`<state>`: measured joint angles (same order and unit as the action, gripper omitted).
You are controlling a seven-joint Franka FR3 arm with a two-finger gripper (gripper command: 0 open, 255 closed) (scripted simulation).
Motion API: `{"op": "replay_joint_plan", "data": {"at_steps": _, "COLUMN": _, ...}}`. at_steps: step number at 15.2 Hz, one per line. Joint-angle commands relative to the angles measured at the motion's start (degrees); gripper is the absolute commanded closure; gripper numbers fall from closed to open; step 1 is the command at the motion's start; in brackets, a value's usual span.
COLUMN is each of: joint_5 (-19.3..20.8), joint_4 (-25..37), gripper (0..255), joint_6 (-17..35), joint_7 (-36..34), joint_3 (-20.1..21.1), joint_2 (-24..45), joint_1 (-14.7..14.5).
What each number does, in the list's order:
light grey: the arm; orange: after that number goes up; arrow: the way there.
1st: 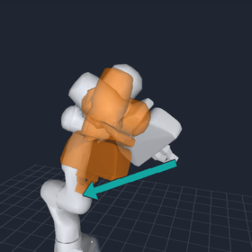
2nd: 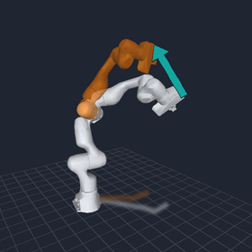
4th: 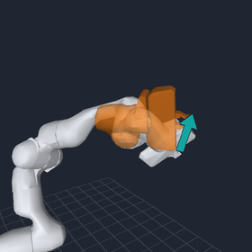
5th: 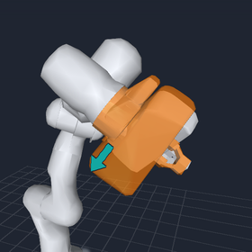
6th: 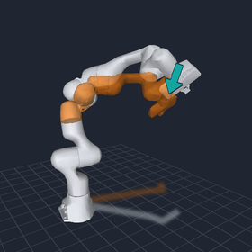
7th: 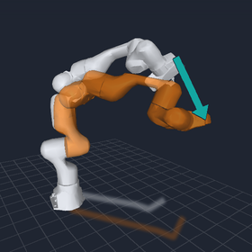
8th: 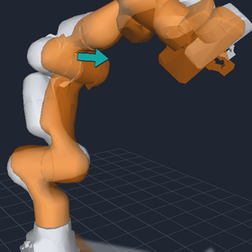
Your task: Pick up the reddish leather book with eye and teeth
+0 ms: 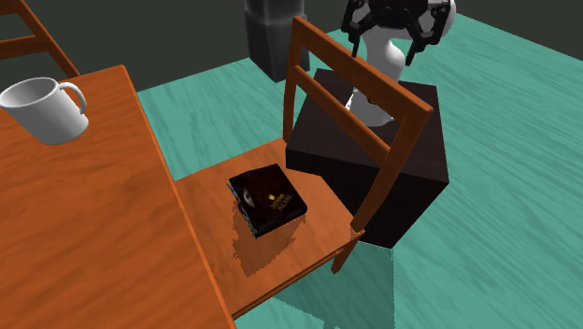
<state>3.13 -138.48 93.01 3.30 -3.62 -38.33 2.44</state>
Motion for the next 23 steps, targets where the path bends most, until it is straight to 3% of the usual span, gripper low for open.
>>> {"op": "replay_joint_plan", "data": {"at_steps": 1, "joint_5": 0.3, "joint_4": -1.3, "gripper": 0, "joint_6": 4.5, "joint_7": -1.0, "joint_3": -1.2, "joint_2": 2.7, "joint_1": 1.3}}
{"op": "replay_joint_plan", "data": {"at_steps": 14, "joint_5": -0.8, "joint_4": -3.2, "gripper": 0, "joint_6": 28.9, "joint_7": -6.0, "joint_3": -9.2, "joint_2": 22.3, "joint_1": 8.2}}
{"op": "replay_joint_plan", "data": {"at_steps": 23, "joint_5": -8.3, "joint_4": 0.7, "gripper": 0, "joint_6": 42.9, "joint_7": -5.2, "joint_3": -14.6, "joint_2": 39.3, "joint_1": 11.5}}
